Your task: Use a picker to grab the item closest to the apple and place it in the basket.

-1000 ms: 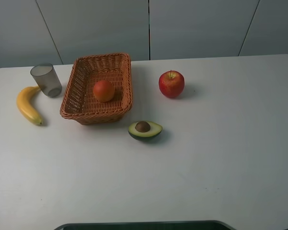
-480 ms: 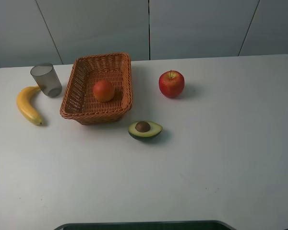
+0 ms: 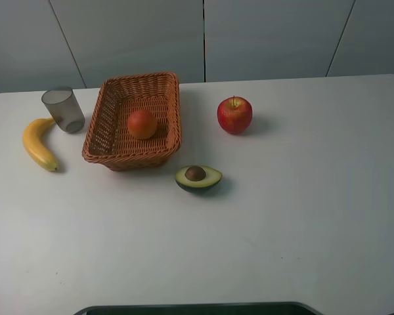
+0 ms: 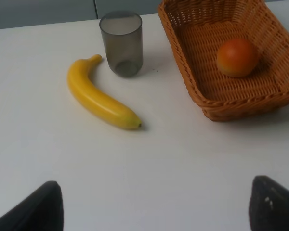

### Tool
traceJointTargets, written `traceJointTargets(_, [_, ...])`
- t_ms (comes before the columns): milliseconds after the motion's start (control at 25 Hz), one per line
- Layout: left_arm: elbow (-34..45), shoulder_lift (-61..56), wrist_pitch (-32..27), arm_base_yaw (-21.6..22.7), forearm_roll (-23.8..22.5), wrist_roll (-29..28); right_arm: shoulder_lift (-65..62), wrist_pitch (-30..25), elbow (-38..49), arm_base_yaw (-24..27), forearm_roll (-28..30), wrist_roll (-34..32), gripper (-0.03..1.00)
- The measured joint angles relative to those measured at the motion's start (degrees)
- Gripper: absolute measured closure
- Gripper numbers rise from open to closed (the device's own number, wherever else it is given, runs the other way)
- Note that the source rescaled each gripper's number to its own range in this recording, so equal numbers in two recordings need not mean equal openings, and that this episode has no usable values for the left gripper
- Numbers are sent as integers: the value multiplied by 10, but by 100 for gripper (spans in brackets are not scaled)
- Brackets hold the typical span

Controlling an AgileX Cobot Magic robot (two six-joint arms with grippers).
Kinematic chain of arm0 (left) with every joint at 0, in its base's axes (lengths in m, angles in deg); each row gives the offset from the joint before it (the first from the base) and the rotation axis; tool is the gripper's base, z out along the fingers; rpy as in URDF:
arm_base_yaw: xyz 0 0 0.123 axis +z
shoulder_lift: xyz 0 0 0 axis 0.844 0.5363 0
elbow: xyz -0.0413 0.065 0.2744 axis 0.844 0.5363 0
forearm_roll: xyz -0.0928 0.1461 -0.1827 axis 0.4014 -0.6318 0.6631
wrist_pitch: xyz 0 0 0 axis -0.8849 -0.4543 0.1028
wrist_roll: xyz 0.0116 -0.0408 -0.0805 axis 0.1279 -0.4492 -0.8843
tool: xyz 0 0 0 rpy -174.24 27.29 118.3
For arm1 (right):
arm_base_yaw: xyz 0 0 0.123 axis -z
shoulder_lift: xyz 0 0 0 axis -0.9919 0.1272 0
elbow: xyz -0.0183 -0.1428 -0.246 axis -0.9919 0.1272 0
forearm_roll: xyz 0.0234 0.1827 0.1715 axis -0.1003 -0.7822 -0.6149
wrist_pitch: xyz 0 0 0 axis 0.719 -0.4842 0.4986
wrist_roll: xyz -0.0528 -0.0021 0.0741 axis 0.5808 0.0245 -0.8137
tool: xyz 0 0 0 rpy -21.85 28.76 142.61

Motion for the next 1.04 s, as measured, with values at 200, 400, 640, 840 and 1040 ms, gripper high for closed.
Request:
traceJointTargets(200, [0,0,0,0,0,0,0,0,0,0,0,-1,-3])
traceJointTargets(400, [0,0,0,0,0,0,0,0,0,0,-14,-1,-3])
traceJointTargets(640, [0,0,0,0,0,0,0,0,0,0,-16,-1,-3])
traceJointTargets(840, [0,0,0,0,0,0,0,0,0,0,-16,0,-3])
traceJointTargets(1040, [0,0,0,0,0,0,0,0,0,0,-16,0,-3])
